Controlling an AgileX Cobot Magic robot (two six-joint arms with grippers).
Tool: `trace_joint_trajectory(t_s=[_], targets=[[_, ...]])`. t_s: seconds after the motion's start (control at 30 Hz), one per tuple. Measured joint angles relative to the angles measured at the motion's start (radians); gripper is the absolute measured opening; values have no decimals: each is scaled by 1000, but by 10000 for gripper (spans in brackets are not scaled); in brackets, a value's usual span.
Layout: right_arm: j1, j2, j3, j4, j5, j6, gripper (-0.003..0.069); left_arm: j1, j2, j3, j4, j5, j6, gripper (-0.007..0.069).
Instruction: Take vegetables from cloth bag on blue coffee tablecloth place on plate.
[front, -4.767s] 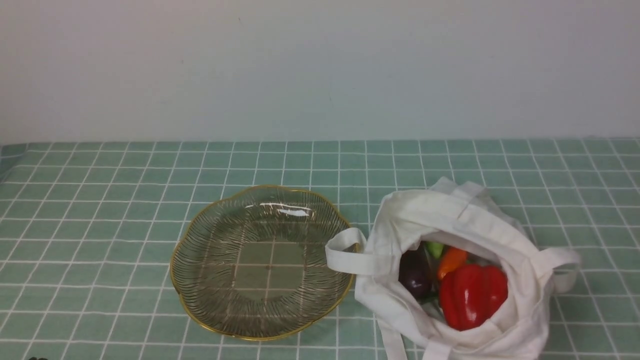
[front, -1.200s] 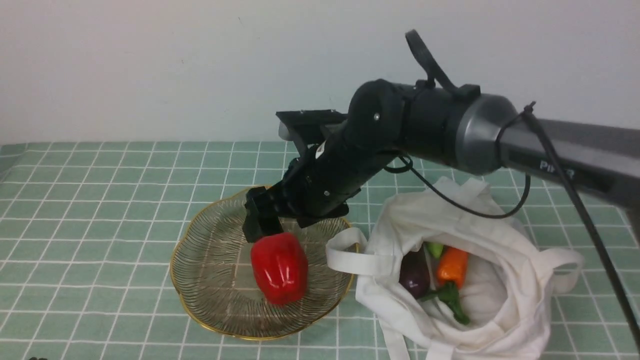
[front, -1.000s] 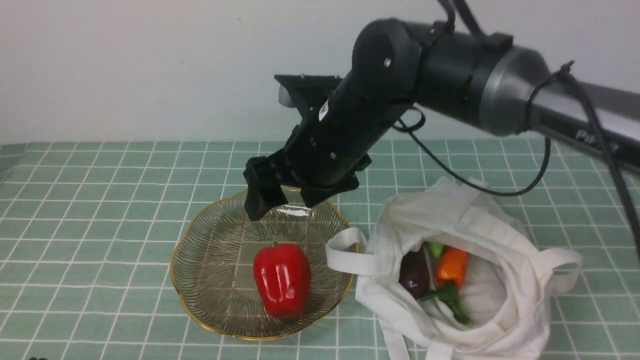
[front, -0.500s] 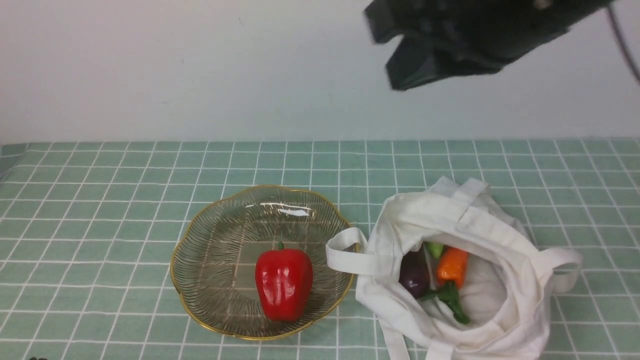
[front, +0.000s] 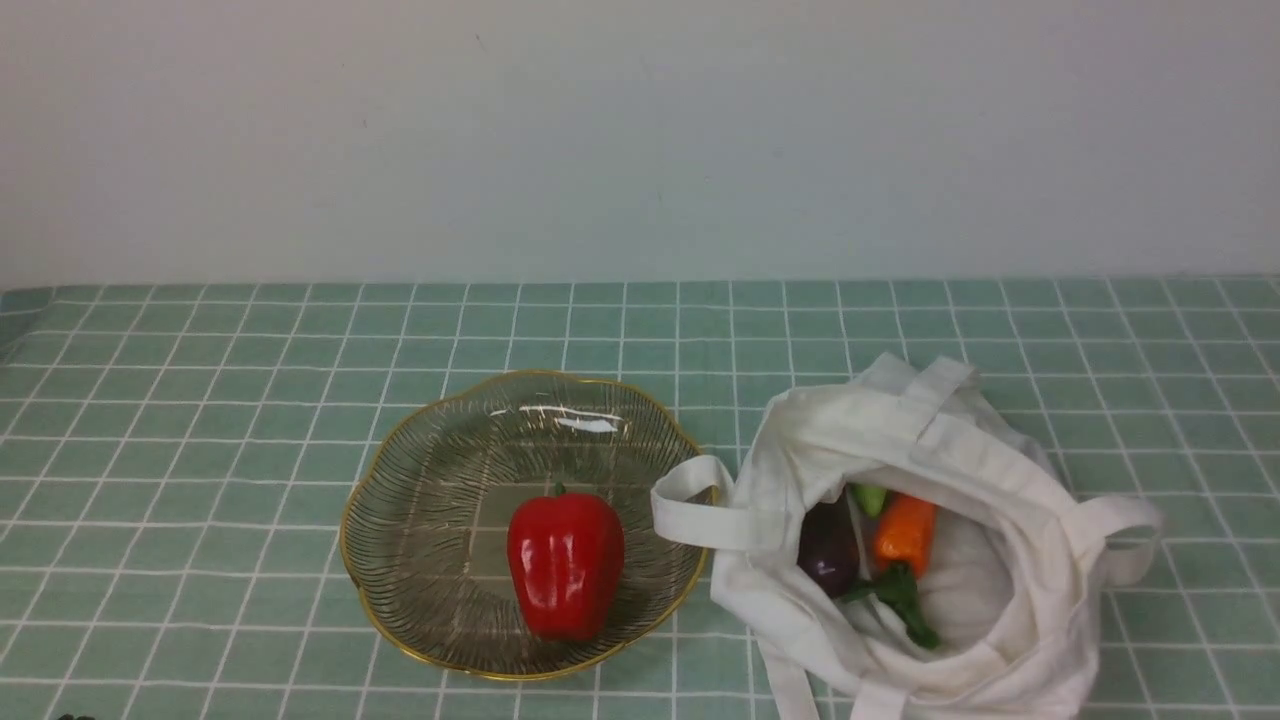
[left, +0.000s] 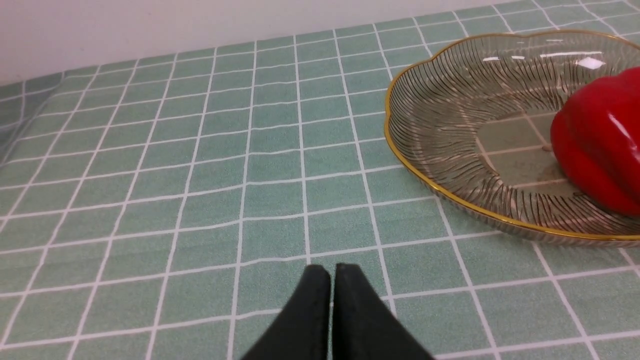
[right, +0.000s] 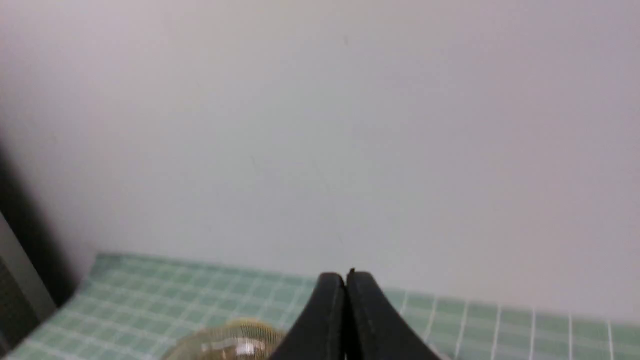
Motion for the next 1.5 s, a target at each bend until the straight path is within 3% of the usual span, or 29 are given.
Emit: trace_joint_trajectory(t_s=[0.17, 0.37, 0.8, 0.87, 1.07, 1.23, 1.33, 1.5], targets=[[0, -280, 233, -16, -63, 18, -13, 0, 0, 0, 0, 0, 0, -8], [0, -254, 371, 11, -24, 41, -13, 0, -2, 0, -3, 0, 0, -8], [0, -236, 412, 28, -79, 33, -11, 0, -2, 0, -4, 0, 0, -8], [0, -236, 412, 69, -120, -5, -11, 0, -2, 0, -4, 0, 0, -8], [0, -236, 413, 326, -228, -312, -11, 0, -2, 0, -4, 0, 0, -8], [-4, -238, 417, 397, -274, -410, -11, 0, -2, 0, -4, 0, 0, -8], [-89, -258, 456, 395, -314, -420, -11, 0, -2, 0, -4, 0, 0, -8], [-368, -266, 574, 385, -374, -420, -11, 0, -2, 0, -4, 0, 0, -8]])
